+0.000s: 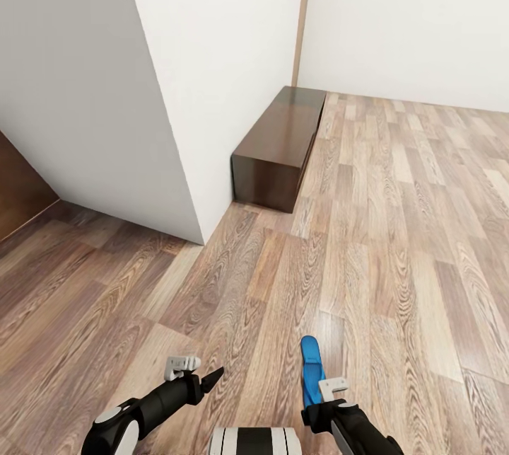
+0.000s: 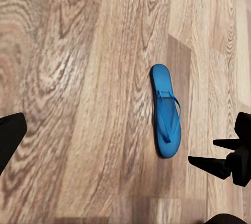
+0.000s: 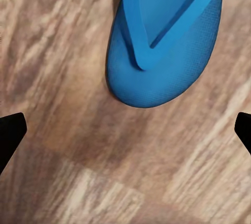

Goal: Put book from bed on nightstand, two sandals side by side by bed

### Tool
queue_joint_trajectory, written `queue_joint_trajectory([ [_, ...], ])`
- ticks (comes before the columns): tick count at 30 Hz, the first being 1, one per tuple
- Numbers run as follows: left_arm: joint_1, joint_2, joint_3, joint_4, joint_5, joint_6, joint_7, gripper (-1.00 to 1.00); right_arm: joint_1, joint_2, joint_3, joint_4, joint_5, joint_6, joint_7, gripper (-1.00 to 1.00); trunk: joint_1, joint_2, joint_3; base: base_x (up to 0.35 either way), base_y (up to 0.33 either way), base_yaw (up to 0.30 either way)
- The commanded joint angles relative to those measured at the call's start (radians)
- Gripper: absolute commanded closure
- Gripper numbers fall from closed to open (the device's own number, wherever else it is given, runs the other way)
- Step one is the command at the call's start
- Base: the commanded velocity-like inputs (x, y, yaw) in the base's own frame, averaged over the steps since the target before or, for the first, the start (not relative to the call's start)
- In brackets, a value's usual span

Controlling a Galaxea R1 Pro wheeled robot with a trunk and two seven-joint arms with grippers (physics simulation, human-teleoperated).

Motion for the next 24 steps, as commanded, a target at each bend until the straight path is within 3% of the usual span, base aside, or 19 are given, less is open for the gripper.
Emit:
queue_joint_trajectory([
  [1, 0.000, 0.001, -0.001, -0.001, 0.010, 0.008, 0.001, -1.00, 0.000, 0.000, 0.002, -0.002, 0.004, 0.006, 0.001, -1.00, 0.000, 0.000, -0.001, 0.000, 0.000, 0.000],
  [17, 0.000, 0.001, 0.000, -0.001, 0.010, 0.008, -0.002, -1.00, 0.000, 0.000, 0.002, -0.002, 0.000, 0.006, 0.001, -1.00, 0.000, 0.000, -0.001, 0.000, 0.000, 0.000],
  [24, 0.000, 0.001, 0.000, -0.001, 0.010, 0.008, -0.002, -1.00, 0.000, 0.000, 0.002, -0.002, 0.000, 0.006, 0.001, -1.00, 0.000, 0.000, -0.001, 0.165, 0.063, 0.000],
])
